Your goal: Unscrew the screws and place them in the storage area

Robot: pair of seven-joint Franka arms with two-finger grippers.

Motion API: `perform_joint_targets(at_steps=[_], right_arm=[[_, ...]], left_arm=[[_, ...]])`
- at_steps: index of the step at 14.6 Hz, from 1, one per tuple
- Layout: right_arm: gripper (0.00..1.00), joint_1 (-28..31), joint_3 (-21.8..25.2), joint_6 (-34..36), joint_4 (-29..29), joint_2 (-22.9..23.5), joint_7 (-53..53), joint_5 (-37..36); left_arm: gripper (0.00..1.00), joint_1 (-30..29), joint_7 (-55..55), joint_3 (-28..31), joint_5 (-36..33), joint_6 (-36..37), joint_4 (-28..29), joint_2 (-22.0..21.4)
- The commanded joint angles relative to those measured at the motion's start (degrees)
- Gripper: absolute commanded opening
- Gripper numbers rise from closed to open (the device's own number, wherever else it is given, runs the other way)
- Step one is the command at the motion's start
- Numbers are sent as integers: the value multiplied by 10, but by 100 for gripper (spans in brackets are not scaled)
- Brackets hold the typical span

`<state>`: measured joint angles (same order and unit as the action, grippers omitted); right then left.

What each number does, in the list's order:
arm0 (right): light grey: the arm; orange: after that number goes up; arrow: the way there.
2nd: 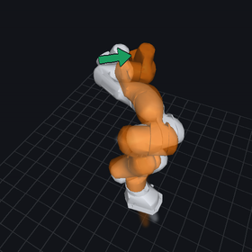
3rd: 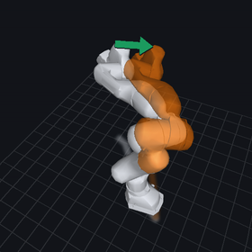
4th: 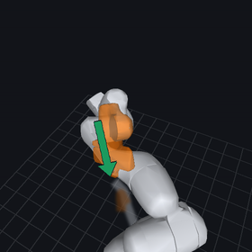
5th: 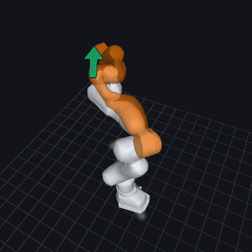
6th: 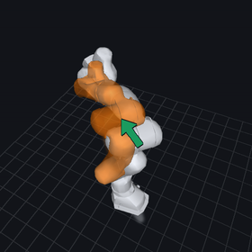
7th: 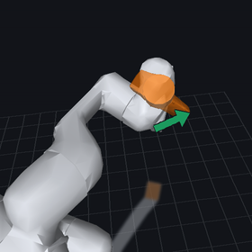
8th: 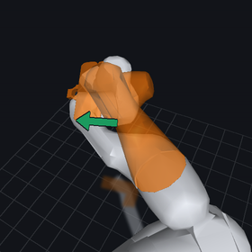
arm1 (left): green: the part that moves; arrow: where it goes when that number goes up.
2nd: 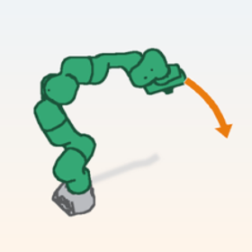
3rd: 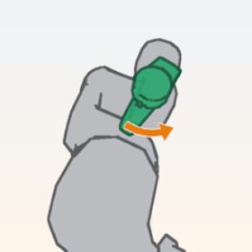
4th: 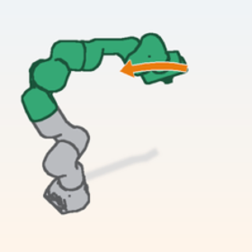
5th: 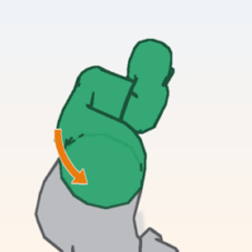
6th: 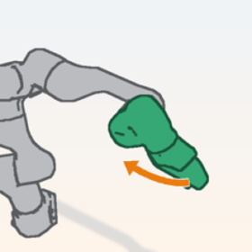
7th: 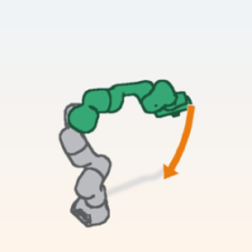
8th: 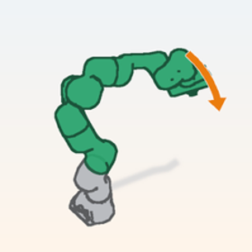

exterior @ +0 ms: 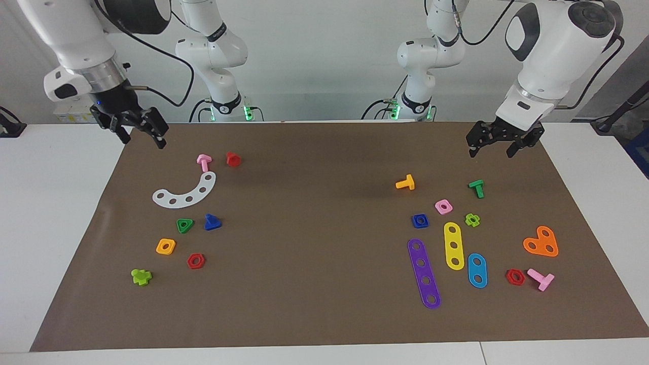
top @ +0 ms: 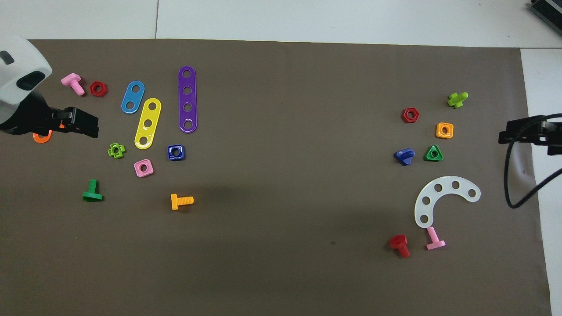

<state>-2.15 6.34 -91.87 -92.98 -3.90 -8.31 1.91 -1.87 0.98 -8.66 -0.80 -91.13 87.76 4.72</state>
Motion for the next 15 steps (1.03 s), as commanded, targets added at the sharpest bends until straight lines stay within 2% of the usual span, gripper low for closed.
perform_joint_targets(at_steps=[1, 3, 15], right_arm=[[100, 7, -11, 36, 16, 2, 18, -7], [100, 1, -12, 28, -11, -10, 20, -7], [100, 0, -31, 45, -7, -9, 13, -28]], left_arm=[[100, -1, 2, 2, 4, -17, 30, -24], [100, 0, 2, 2, 4, -19, 30, -23], [100, -16, 3, 3, 5, -19, 29, -23]])
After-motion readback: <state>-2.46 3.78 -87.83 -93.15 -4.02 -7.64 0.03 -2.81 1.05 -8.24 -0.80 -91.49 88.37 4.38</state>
